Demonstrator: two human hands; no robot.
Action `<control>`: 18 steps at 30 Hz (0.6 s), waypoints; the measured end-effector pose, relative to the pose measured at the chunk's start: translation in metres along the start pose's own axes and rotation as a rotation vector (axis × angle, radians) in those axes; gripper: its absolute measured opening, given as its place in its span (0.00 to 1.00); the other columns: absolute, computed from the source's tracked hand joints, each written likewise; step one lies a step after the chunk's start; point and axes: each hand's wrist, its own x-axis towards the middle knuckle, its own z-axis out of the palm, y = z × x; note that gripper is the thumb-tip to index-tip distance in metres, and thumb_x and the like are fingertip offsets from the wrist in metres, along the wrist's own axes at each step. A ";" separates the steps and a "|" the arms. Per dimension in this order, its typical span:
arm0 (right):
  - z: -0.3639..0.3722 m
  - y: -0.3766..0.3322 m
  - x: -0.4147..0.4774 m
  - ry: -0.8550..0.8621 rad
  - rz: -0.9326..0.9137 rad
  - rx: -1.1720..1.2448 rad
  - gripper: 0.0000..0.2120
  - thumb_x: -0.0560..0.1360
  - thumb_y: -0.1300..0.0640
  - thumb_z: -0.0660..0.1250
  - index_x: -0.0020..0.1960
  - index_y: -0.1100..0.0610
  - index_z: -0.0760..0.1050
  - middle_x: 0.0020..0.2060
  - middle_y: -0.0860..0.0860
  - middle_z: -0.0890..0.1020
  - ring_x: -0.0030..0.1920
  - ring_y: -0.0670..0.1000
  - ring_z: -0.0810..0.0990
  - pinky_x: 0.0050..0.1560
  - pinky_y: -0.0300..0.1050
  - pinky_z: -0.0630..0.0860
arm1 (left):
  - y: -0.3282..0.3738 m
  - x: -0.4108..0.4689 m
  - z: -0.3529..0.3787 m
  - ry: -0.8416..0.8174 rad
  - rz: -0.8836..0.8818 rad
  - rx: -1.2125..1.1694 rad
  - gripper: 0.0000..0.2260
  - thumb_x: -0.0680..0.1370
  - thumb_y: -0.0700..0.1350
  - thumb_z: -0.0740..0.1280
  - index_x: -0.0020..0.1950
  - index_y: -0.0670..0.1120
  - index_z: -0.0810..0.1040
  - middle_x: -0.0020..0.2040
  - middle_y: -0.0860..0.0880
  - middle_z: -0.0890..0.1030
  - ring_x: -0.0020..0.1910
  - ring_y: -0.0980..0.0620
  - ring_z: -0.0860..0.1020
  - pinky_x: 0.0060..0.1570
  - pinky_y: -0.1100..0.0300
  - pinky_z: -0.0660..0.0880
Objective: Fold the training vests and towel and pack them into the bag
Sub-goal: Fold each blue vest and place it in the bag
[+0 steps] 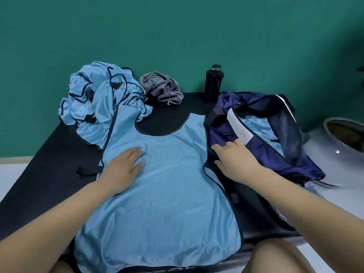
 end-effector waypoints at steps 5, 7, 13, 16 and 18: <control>-0.044 0.019 0.006 0.201 0.008 -0.079 0.15 0.78 0.59 0.70 0.38 0.55 0.67 0.28 0.51 0.72 0.34 0.59 0.70 0.39 0.51 0.60 | 0.001 0.003 -0.001 -0.029 -0.027 -0.006 0.22 0.86 0.61 0.59 0.80 0.57 0.67 0.83 0.57 0.64 0.80 0.50 0.66 0.76 0.47 0.66; -0.066 0.029 0.009 0.268 0.059 -0.096 0.12 0.80 0.59 0.68 0.38 0.57 0.71 0.29 0.52 0.73 0.35 0.60 0.71 0.40 0.52 0.64 | -0.001 0.004 -0.002 -0.036 -0.036 -0.026 0.22 0.86 0.61 0.60 0.79 0.58 0.68 0.82 0.57 0.64 0.80 0.51 0.66 0.76 0.47 0.66; -0.084 0.060 -0.004 0.248 0.232 -0.126 0.11 0.70 0.65 0.68 0.40 0.56 0.66 0.27 0.50 0.70 0.32 0.58 0.66 0.44 0.54 0.65 | -0.001 0.008 -0.007 -0.085 -0.050 -0.071 0.17 0.85 0.62 0.61 0.74 0.67 0.66 0.82 0.58 0.64 0.79 0.52 0.67 0.77 0.49 0.66; -0.080 0.066 -0.014 0.200 0.221 -0.157 0.10 0.66 0.64 0.70 0.38 0.56 0.69 0.27 0.50 0.72 0.35 0.58 0.67 0.46 0.54 0.64 | 0.001 0.007 -0.012 -0.099 -0.068 -0.057 0.22 0.85 0.62 0.62 0.78 0.61 0.68 0.82 0.59 0.64 0.78 0.52 0.68 0.77 0.49 0.66; -0.078 0.066 -0.020 0.179 0.131 -0.180 0.07 0.65 0.60 0.71 0.35 0.56 0.72 0.30 0.50 0.72 0.38 0.58 0.69 0.50 0.55 0.65 | 0.002 0.007 -0.013 -0.104 -0.073 -0.048 0.22 0.85 0.62 0.62 0.79 0.61 0.68 0.82 0.60 0.64 0.78 0.52 0.68 0.76 0.49 0.67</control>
